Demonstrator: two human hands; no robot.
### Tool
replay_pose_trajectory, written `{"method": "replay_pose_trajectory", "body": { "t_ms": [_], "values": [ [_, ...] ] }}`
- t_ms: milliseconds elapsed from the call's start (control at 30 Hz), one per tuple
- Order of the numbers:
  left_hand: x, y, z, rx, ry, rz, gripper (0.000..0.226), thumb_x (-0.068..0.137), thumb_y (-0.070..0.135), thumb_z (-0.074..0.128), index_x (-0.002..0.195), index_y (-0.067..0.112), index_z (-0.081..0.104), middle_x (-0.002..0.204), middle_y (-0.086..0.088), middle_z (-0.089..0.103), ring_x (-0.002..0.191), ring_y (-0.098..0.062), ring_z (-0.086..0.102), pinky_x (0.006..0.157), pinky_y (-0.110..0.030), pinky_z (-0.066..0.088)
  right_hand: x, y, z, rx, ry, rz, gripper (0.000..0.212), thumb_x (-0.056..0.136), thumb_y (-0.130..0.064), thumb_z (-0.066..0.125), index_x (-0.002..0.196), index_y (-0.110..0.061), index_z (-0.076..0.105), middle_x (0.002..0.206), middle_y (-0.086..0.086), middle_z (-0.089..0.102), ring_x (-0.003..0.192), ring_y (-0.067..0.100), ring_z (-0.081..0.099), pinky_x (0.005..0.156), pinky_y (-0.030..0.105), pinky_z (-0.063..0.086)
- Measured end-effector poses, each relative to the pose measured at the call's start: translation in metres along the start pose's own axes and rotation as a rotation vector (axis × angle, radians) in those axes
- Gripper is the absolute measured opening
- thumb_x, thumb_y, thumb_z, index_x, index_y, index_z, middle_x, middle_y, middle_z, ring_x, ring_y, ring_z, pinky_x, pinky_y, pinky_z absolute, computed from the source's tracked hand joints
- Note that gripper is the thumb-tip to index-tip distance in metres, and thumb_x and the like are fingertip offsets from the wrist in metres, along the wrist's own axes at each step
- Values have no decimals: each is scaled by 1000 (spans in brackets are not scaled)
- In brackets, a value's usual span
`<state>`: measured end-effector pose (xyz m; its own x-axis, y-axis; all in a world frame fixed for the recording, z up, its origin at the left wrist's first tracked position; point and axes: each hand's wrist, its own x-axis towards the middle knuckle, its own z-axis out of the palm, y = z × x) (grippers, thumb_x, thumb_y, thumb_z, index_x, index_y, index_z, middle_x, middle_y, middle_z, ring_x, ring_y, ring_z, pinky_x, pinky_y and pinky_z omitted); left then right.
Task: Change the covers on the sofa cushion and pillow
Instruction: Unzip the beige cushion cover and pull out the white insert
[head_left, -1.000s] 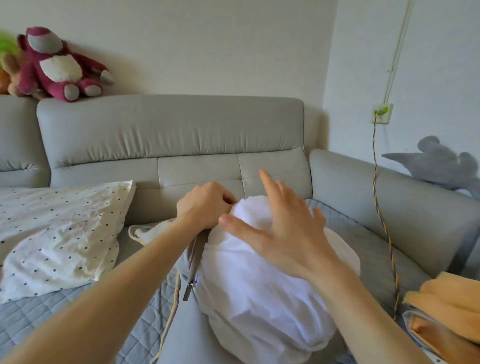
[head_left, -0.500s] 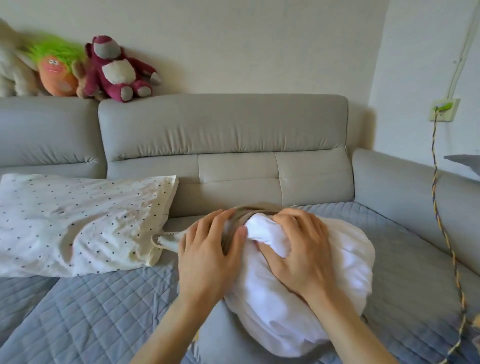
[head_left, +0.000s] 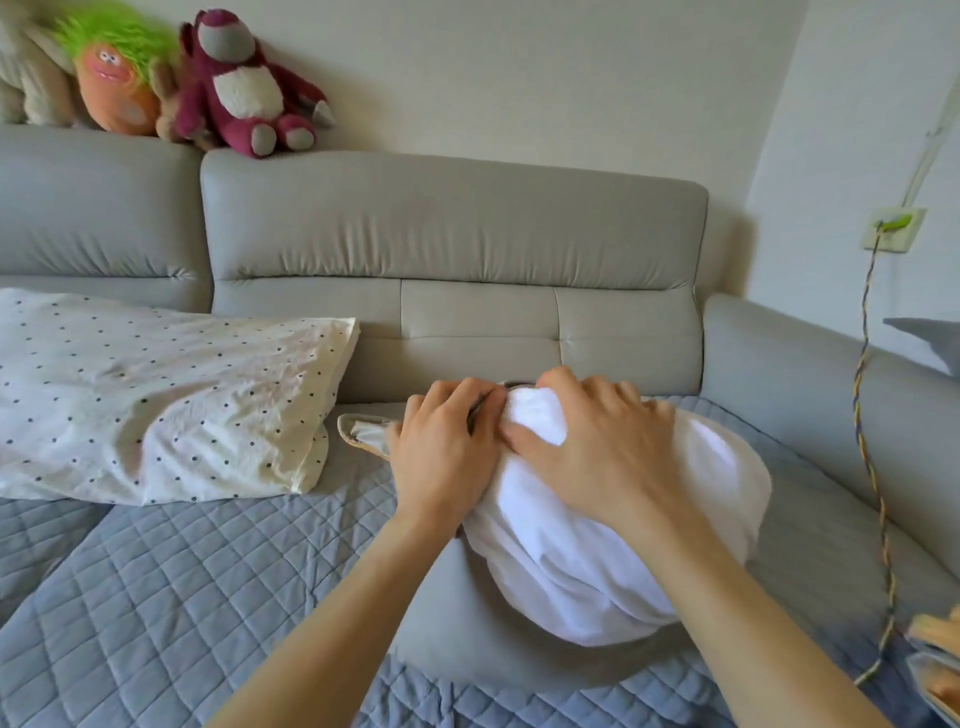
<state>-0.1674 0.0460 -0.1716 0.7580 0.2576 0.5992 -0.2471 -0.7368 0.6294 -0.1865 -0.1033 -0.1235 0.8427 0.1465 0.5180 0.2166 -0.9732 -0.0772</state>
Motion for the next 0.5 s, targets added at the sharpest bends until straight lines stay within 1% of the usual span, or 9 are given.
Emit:
{"method": "replay_pose_trajectory", "body": {
  "t_ms": [67,133,233,267,333,400,433,467,500],
  "values": [
    [5,-11,0,-19,6,-46,20,97,45,45,96,38,64,96,13,64,91,-20,56,79,-44,47,6,1,19,82,32,-72,44,83,-73,44,99,-32,51,100,-9,66,100,25,58,79,42,39],
    [9,-14,0,-28,18,-112,18,98,36,48,95,34,66,95,11,67,90,-23,60,75,-41,48,7,1,32,241,142,-183,33,82,-60,51,85,-28,55,84,-8,66,86,25,62,69,38,40],
    [17,-23,-4,6,-78,-248,20,95,31,50,96,34,69,96,7,71,91,-27,61,74,-36,48,-10,6,31,382,366,-276,30,84,-47,57,70,-22,49,66,-9,52,68,21,53,60,35,37],
    [17,-27,-5,29,-118,-277,19,93,29,50,88,32,68,91,5,70,88,-29,61,69,-34,47,-18,11,29,422,436,-290,32,86,-44,59,68,-20,47,64,-10,48,67,19,49,61,35,36],
    [12,-30,0,75,-206,-300,23,89,22,50,66,22,52,75,1,61,77,-31,55,59,-33,38,-30,28,26,475,557,-300,29,87,-40,63,71,-20,48,68,-7,48,70,18,46,63,33,36],
    [7,-24,4,55,-254,-293,33,87,14,51,58,20,37,64,2,49,75,-31,51,57,-33,30,-25,46,27,481,607,-225,20,87,-39,62,83,-22,51,78,-3,55,79,22,50,68,38,41],
    [6,-19,6,-24,-250,-292,35,88,11,50,57,20,36,60,2,48,75,-28,52,56,-33,31,-17,53,27,498,576,-140,19,88,-41,62,91,-24,54,87,-2,58,87,24,53,73,39,43],
    [4,-13,7,-165,-227,-303,34,91,13,50,59,22,42,58,4,52,73,-19,54,55,-30,33,-7,58,26,528,517,-42,20,89,-43,61,100,-27,57,98,-3,61,96,25,55,78,39,45],
    [1,-4,5,-325,-181,-304,31,95,19,48,65,24,51,62,6,59,70,-8,56,57,-24,37,5,63,24,536,453,48,24,91,-47,59,109,-31,58,109,-6,63,105,25,56,84,38,44]
  ]
}}
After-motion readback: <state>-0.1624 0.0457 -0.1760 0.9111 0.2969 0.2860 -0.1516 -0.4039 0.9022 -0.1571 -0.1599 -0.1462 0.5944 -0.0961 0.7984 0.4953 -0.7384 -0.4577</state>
